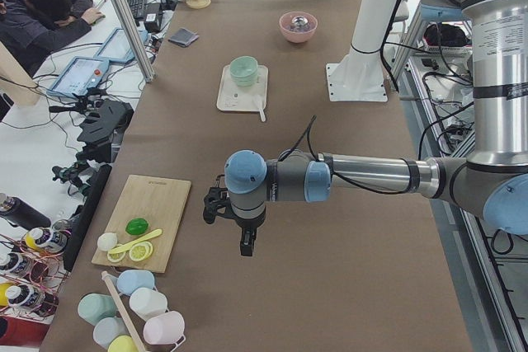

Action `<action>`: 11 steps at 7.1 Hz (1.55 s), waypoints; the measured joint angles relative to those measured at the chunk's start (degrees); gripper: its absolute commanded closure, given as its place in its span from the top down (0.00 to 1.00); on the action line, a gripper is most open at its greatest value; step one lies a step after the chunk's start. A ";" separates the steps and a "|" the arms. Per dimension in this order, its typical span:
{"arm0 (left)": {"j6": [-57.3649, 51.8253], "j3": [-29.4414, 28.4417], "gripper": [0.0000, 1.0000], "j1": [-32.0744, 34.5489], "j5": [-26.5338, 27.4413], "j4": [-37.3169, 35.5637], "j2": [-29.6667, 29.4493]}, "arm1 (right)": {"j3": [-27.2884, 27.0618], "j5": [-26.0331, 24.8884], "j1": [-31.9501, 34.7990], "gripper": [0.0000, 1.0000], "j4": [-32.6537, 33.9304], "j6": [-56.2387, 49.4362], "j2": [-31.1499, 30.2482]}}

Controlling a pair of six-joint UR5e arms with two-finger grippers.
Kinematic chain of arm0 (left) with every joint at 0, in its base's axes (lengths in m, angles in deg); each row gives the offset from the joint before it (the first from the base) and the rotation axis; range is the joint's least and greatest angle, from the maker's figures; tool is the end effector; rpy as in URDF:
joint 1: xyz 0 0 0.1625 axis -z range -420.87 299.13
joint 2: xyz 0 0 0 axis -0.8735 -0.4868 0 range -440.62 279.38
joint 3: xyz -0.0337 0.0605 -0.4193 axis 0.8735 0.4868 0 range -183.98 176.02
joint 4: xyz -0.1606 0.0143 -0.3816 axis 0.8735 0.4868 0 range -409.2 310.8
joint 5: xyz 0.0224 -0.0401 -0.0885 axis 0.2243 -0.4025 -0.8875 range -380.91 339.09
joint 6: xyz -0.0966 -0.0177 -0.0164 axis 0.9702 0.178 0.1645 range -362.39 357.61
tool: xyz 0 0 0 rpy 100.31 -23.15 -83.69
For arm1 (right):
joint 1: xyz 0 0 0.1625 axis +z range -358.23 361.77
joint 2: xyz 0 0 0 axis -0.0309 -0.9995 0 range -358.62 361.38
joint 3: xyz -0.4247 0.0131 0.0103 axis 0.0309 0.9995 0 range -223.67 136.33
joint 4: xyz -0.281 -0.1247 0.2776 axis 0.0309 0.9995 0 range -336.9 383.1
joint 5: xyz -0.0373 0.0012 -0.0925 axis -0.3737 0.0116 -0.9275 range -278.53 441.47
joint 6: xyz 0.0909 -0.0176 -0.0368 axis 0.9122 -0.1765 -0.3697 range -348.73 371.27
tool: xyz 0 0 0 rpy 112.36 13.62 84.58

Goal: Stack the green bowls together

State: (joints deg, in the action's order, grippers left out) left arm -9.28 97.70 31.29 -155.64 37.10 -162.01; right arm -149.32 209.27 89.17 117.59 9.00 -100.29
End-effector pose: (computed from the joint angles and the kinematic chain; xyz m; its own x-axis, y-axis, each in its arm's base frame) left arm -0.0793 -0.4243 0.6335 0.7091 0.0857 -0.6999 -0.0477 0.9961 0.0737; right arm 0.0538 -0.4070 0.6312 0.7872 -0.0698 0.6127 0.0766 0.9969 0.0152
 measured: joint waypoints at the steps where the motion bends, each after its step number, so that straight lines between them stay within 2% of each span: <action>1: -0.03 0.17 0.98 -0.03 0.04 0.05 0.00 | 0.11 0.10 0.83 1.00 0.00 -0.13 -1.10; 11: 0.04 0.28 0.98 -0.05 0.09 0.80 0.09 | 0.49 1.83 1.20 1.00 -0.09 -0.42 -1.86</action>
State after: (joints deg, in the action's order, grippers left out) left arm -9.24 97.97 31.24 -155.54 37.90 -161.92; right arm -148.83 211.10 90.37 117.50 8.57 -102.15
